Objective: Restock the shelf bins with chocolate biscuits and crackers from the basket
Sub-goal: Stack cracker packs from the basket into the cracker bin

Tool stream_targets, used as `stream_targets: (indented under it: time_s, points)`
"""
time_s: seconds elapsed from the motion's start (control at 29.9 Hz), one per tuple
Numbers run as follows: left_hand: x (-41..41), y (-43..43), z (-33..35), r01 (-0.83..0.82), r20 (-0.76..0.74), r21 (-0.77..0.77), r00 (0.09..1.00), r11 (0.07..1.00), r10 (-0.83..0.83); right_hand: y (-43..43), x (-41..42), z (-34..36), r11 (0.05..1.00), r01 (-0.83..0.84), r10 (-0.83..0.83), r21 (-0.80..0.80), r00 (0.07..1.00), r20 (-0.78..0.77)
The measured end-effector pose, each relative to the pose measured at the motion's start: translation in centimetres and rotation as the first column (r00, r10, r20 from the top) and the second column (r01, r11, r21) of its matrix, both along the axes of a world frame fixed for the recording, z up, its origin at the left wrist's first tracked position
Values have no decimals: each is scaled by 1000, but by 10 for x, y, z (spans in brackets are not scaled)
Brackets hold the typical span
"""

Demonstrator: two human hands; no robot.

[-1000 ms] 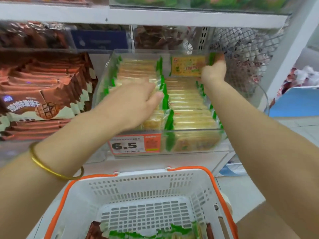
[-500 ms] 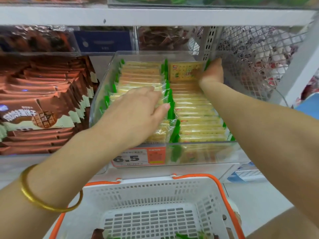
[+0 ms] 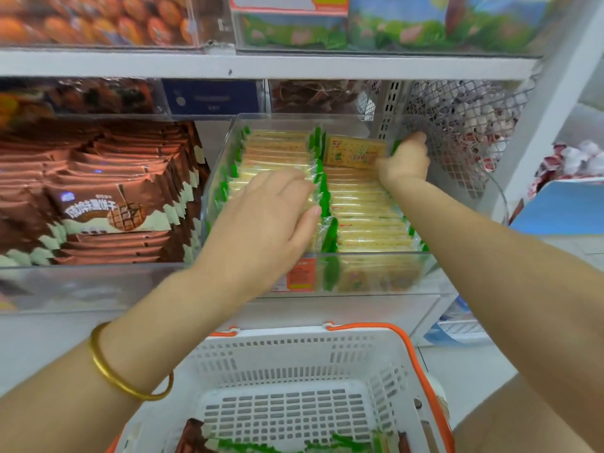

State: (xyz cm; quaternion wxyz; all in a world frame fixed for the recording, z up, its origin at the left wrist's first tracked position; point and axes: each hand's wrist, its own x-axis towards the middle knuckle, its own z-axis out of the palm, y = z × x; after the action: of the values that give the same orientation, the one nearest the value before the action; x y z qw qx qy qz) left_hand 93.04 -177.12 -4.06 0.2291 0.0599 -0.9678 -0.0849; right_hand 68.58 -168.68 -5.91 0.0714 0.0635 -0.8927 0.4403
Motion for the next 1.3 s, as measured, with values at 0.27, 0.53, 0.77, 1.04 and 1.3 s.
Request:
stream_targets:
  time_s: [0.27, 0.53, 0.77, 1.04, 1.3]
  points:
    - [58, 44, -33, 184, -173, -187, 961, 965, -217, 42, 83, 16, 964, -223, 204, -142, 969, -137]
    - [101, 43, -145, 317, 517, -87, 824, 944, -229, 101, 197, -61, 862, -390, 507, 325, 653, -562]
    - [94, 60, -186, 419, 768, -81, 605, 904, -211, 98, 223, -175, 122, -684, 685, 719, 582, 437]
    - [99, 71, -203, 439, 777, -27, 575, 898, -258, 149, 199, -298, -321, -647, 343, 691, 601, 722]
    - [105, 63, -209, 406, 800, 8, 546, 914, -249, 138, 206, -325, 114, -825, 257, 553, 563, 786]
